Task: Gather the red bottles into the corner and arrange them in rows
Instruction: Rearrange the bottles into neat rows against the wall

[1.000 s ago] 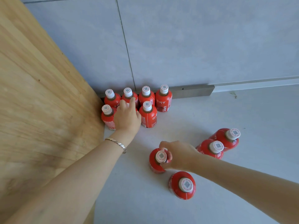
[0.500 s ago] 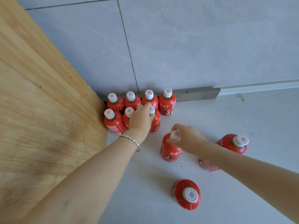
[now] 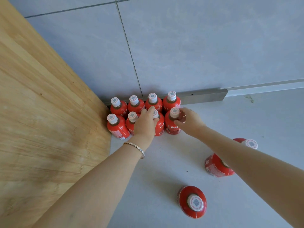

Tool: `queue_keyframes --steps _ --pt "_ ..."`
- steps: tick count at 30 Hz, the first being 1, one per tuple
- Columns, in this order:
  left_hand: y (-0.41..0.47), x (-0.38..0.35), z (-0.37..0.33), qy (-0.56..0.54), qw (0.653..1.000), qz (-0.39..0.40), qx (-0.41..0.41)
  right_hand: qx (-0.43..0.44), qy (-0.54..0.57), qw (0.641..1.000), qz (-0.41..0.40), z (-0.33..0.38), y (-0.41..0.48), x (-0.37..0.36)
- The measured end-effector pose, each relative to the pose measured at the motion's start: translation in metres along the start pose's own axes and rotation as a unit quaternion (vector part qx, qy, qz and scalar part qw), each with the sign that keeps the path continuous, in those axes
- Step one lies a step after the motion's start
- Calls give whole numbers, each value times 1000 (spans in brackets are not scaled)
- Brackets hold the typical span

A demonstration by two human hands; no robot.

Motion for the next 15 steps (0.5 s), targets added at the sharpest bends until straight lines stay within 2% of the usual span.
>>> queue_keyframes --steps 3,6,8,9,11,13,15 --pt "-4 1 -4 16 1000 19 18 8 6 998 58 -15 -38 22" --pt "-23 3 -16 71 996 13 48 12 -102 993 55 -35 -88 47" --pt "-47 -1 -30 104 994 13 23 -9 -178 982 55 -46 -120 58" --pt "-61 -5 -38 107 993 40 8 -29 -208 976 63 -52 -133 60" --pt "-91 -16 -52 83 985 149 9 -66 -243 964 84 -66 -148 55" --pt "-120 -28 -63 77 960 268 28 -80 -247 961 95 -76 -152 43" --pt "-144 -44 -70 109 938 328 18 -85 -237 964 83 -81 -150 30"
Point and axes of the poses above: each hand's wrist, its own y-axis towards the middle knuckle, its own x-axis out of the back of the hand, z = x × y, the point moved 1 cm from there along y, towards the middle knuckle, and after that the axes turned 13 degrees about z, right-handed, at the moved point
